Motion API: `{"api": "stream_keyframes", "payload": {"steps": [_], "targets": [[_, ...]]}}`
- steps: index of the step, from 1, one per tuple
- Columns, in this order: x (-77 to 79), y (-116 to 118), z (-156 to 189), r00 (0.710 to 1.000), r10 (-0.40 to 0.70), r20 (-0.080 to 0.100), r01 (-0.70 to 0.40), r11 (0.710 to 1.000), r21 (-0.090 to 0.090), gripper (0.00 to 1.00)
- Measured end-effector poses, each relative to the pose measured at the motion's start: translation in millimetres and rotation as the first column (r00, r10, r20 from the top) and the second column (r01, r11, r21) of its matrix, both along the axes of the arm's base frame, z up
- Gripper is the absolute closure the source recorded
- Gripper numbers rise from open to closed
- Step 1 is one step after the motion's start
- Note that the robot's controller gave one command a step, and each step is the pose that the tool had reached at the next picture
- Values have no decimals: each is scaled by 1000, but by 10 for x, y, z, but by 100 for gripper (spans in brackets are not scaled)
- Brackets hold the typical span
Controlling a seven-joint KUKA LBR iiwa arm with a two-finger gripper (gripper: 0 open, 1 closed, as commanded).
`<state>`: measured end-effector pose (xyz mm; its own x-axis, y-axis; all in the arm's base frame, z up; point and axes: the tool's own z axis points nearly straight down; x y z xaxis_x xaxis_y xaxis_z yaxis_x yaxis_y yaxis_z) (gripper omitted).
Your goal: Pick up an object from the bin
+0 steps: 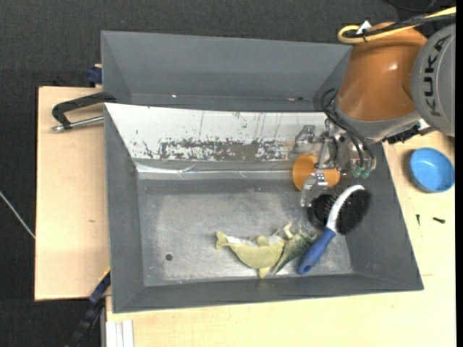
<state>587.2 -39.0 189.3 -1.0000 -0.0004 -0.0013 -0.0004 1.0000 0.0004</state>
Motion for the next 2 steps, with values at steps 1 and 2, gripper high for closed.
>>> {"api": "stream_keyframes", "payload": {"steps": [1, 2], "targets": [[-305, -987, -910, 920, 391, 4, -391, 920, 4, 0], [-298, -982, -899, 919, 395, 5, -395, 919, 2, 100]]}}
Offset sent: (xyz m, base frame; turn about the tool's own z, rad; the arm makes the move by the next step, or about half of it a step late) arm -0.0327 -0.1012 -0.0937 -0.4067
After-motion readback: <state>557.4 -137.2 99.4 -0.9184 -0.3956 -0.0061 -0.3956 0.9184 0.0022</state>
